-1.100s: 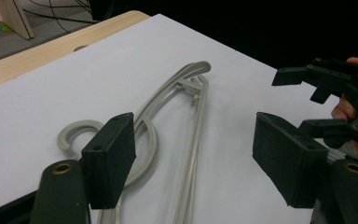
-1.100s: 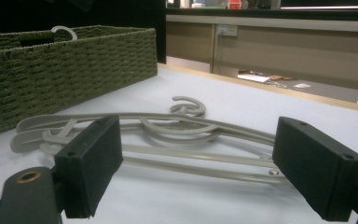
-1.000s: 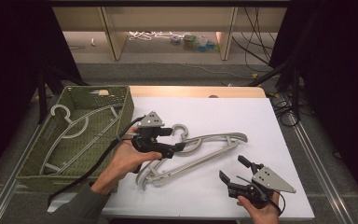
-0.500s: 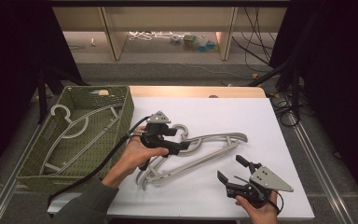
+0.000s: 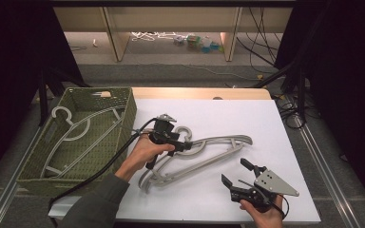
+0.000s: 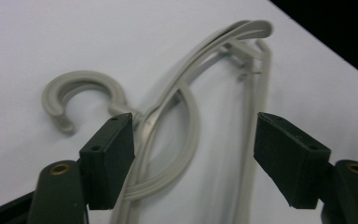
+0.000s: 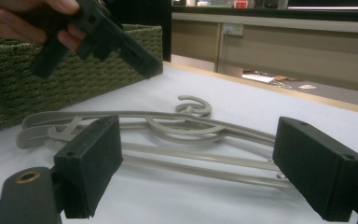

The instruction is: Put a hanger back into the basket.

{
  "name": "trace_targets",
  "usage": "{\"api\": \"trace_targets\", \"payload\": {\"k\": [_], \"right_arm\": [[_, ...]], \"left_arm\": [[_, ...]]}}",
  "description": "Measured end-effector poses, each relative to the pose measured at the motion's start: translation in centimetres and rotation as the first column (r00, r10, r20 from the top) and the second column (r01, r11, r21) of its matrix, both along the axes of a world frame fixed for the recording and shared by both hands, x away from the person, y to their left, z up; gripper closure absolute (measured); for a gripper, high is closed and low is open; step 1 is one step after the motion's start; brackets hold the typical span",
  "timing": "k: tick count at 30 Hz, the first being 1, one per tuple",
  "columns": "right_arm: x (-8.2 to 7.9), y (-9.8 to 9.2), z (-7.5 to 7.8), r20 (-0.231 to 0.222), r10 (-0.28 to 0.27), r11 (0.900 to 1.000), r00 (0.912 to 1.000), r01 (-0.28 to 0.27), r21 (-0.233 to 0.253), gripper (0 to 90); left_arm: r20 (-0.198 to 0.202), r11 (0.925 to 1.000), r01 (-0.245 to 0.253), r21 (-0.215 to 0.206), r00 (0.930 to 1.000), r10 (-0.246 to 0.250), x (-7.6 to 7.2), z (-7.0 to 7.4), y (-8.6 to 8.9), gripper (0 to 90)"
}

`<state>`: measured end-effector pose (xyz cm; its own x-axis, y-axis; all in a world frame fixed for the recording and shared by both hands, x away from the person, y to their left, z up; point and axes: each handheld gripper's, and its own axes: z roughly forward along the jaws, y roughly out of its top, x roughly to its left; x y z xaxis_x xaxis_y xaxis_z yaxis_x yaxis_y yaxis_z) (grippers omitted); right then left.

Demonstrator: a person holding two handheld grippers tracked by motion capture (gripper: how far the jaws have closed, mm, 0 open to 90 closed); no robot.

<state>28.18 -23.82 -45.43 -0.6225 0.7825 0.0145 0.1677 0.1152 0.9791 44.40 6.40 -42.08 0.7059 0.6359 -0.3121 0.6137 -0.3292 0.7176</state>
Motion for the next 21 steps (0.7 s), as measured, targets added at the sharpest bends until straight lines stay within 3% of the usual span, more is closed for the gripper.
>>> {"api": "trace_targets", "payload": {"k": [1, 2, 4, 5, 8, 9, 10, 12, 13, 17, 21], "right_arm": [[0.0, 0.0, 0.0, 0.000, -0.003, 1.000, 1.0000, 0.003, -0.003, 16.3], [0.0, 0.0, 0.0, 0.000, -0.003, 1.000, 1.0000, 0.003, -0.003, 16.3], [0.1, 0.0, -0.1, -0.001, 0.000, 1.000, 1.0000, 0.000, -0.004, 16.3], [0.1, 0.0, -0.1, -0.001, -0.003, 1.000, 1.0000, 0.003, -0.006, 16.3], [0.2, 0.2, -0.1, 0.000, 0.006, 1.000, 1.0000, -0.006, 0.014, 16.2], [0.2, 0.2, -0.1, -0.001, 0.009, 1.000, 1.0000, -0.009, 0.015, 16.3], [0.1, 0.0, 0.0, -0.004, -0.001, 1.000, 1.0000, 0.001, -0.007, 16.3], [0.0, 0.0, 0.0, -0.005, 0.005, 1.000, 1.0000, -0.005, 0.001, 16.3], [-0.1, 0.0, 0.0, -0.012, 0.005, 1.000, 0.9999, -0.005, -0.007, 16.3], [0.0, -0.1, 0.0, -0.007, 0.009, 1.000, 0.9999, -0.009, 0.006, 16.3], [-0.1, 0.0, 0.0, -0.019, 0.012, 1.000, 0.9997, -0.012, -0.010, 16.3]], "left_arm": [[-0.024, 0.9995, -0.029, 0.009, 0.9993, 0.029, 0.8, -0.9, 0.1, 29.3], [-0.024, 0.9995, -0.029, 0.009, 0.9993, 0.029, 0.8, -0.9, 0.1, 29.8], [-0.065, 0.9992, -0.038, 0.008, 0.9971, 0.039, 1.6, -1.6, 0.2, 29.4], [-0.066, 0.9974, -0.021, 0.069, 0.9975, 0.026, 2.1, -2.0, -0.3, 29.3], [-0.070, 0.9951, 0.006, 0.098, 0.9975, 0.001, 2.5, -2.1, -1.1, 29.4], [-0.061, 0.9945, -0.008, 0.104, 0.9980, 0.014, 2.6, -2.1, -1.5, 29.7], [-0.062, 0.9919, 0.005, 0.127, 0.9981, 0.003, 2.9, -2.1, -1.6, 30.0], [-0.067, 0.9896, 0.001, 0.144, 0.9977, 0.009, 3.3, -2.4, -1.8, 30.0], [-0.080, 0.9861, 0.022, 0.165, 0.9967, -0.008, 3.5, -2.6, -1.7, 30.0], [-0.091, 0.9816, 0.040, 0.186, 0.9956, -0.024, 3.6, -3.5, -1.9, 31.2], [-0.105, 0.9823, 0.032, 0.184, 0.9944, -0.013, 4.0, -4.4, -1.6, 35.9]]}}
